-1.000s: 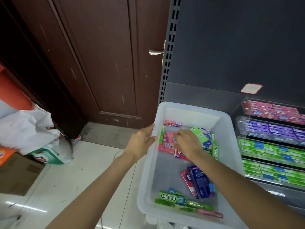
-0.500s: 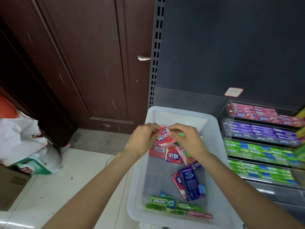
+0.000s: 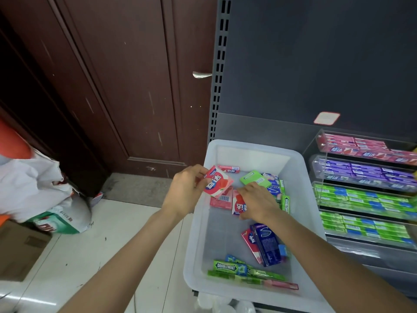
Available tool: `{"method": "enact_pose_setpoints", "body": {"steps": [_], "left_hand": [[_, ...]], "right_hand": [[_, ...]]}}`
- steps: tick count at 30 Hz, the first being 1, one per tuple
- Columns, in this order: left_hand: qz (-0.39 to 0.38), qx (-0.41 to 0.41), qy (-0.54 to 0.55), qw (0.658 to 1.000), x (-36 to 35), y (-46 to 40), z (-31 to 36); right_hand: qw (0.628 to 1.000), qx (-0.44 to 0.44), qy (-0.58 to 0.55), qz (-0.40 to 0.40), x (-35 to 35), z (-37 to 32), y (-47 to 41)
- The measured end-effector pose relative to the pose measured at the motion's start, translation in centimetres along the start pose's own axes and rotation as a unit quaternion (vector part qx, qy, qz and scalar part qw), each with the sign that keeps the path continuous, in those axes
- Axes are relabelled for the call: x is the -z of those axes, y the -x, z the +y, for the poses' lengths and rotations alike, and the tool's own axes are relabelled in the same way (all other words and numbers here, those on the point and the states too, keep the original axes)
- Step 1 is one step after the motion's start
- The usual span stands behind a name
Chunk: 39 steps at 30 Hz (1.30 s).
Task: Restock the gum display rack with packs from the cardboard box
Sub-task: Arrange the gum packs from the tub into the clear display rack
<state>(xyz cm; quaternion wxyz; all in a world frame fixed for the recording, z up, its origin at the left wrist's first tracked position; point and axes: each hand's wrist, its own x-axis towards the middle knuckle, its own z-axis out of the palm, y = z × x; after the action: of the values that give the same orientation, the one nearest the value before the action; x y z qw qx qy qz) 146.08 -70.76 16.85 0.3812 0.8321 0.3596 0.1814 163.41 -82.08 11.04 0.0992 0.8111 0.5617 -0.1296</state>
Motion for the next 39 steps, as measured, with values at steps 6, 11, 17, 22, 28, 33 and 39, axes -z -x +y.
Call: {"method": "enact_pose_setpoints", "body": {"steps": [6, 11, 17, 22, 28, 33, 39], "left_hand": [[0.018, -0.025, -0.012, 0.999, 0.7, 0.2, 0.1], [0.032, -0.029, 0.006, 0.999, 0.5, -0.1, 1.4], [0.033, -0.090, 0.001, 0.995, -1.3, -0.5, 5.5], [0.012, -0.148, 0.014, 0.989, -5.5, -0.4, 11.4], [-0.021, -0.201, 0.019, 0.979, -13.3, 1.1, 20.3], [-0.035, -0.216, -0.004, 0.976, -19.9, 3.2, 25.8], [-0.025, -0.180, -0.010, 0.983, -25.0, 4.5, 29.2]], "right_hand": [[0.954, -0.044, -0.287, 0.075, 1.5, -0.5, 1.4], [0.925, -0.070, -0.330, 0.172, 3.8, 1.0, 2.6], [0.866, -0.109, -0.430, 0.230, 6.4, 4.4, 6.8], [0.849, -0.128, -0.439, 0.267, 7.2, 10.0, 12.4], [0.871, -0.157, -0.379, 0.270, 6.0, 19.1, 20.6], [0.885, -0.171, -0.326, 0.284, 3.7, 27.0, 25.8], [0.919, -0.153, -0.256, 0.257, 1.2, 33.4, 27.6]]}}
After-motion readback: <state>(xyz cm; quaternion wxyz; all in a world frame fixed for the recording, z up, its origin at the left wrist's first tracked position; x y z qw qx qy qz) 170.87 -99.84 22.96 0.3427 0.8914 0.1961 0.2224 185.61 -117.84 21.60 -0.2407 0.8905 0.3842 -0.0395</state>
